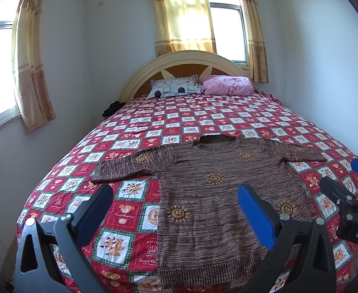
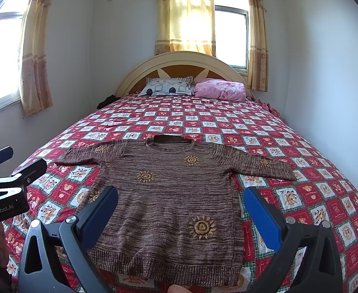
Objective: Fold small clothes
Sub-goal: 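Move the right gripper to the sweater's side and grasp the sleeve edge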
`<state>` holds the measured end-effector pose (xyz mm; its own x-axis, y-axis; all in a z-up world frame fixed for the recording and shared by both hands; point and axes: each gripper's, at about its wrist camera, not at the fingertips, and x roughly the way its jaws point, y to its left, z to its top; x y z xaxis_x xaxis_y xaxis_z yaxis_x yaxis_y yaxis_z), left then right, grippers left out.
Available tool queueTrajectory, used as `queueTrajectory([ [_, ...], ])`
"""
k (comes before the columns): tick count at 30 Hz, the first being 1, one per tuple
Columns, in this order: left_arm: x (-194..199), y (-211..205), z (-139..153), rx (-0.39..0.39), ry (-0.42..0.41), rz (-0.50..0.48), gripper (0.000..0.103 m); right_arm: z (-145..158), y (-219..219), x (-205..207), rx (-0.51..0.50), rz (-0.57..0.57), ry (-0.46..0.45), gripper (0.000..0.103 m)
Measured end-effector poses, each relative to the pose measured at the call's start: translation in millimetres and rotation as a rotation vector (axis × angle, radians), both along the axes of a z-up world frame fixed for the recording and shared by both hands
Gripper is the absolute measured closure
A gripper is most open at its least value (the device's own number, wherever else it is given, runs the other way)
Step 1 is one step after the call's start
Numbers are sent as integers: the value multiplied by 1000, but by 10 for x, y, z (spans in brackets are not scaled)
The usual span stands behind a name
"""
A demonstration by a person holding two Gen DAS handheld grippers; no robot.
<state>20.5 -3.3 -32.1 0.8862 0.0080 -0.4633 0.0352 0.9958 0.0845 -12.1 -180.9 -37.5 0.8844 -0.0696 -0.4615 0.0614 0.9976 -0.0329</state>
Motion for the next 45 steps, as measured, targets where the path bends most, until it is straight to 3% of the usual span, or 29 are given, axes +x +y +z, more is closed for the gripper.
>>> queueTrajectory([
  [10, 341, -144, -343, 46, 79, -50, 0, -279, -290, 336, 7, -60, 91, 1],
  [19, 872, -236, -716, 107, 178, -60, 0, -667, -765, 851, -25, -149, 203, 1],
  [26, 1308, -335, -821, 146, 197, -69, 0, -802, -1196, 1260, -35, -169, 251, 1],
  [31, 1648, -316, -902, 162, 184, -47, 0, -858, -1620, 1513, -2, -208, 259, 1],
  [36, 2005, -235, -1095, 161, 223, -6, 0, -925, -2109, 1763, 61, -266, 258, 1],
  [45, 2366, -124, -1359, 86, 294, 15, 0, -1090, -2998, 2047, 216, -386, 273, 2],
])
